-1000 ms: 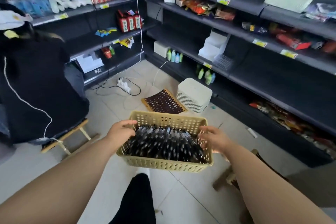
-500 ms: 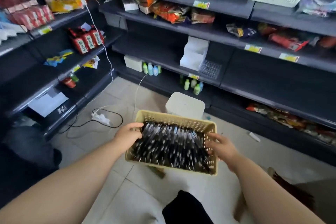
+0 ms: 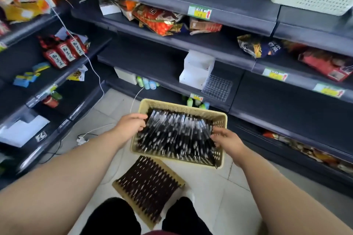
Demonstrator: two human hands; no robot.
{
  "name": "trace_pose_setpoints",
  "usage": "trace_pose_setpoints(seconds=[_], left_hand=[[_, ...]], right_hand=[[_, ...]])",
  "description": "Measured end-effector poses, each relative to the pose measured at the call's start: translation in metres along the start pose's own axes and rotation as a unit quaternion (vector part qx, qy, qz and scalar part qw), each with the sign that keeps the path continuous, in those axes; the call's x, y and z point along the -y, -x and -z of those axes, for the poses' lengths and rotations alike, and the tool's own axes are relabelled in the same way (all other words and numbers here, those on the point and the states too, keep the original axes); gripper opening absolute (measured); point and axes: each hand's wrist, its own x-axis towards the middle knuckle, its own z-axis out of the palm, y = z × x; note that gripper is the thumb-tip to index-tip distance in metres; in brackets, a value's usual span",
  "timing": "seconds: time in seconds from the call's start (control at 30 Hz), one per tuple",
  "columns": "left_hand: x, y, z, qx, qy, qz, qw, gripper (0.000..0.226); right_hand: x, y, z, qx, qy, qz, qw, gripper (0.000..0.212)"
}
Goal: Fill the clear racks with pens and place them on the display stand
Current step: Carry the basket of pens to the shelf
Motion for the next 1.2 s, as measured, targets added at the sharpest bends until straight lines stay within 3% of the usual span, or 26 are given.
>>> trace_pose_setpoints(seconds=[0.17, 0.43, 0.83, 0.93, 1.2], left_hand=[[-0.040, -0.040, -0.023, 0.017, -0.001, 0.017, 1.000, 0.035], [-0.081, -0.109, -0.064, 0.083, -0.100, 0.020, 0.991, 0.034], [-0.126, -0.235, -0.080, 0.247, -0.179, -0.040, 0.952, 0.036], [-0.133, -0.257, -0.077, 0.243, -0.179, -0.039, 0.952, 0.038], [-0.131, -0.286, -0.119, 0.205, -0.171, -0.023, 0.963, 0.036]], right_hand=[[0.028, -0.046, 0.030, -0.014, -0.044, -0.012, 0.999, 0.032], [0.006, -0.075, 0.052, -0.035, -0.094, -0.071, 0.992, 0.033], [0.035, -0.145, 0.017, -0.301, -0.226, -0.075, 0.924, 0.027], [0.042, -0.166, 0.010, -0.301, -0.256, -0.081, 0.915, 0.023], [0.011, -0.194, 0.036, -0.216, -0.247, -0.114, 0.938, 0.016]])
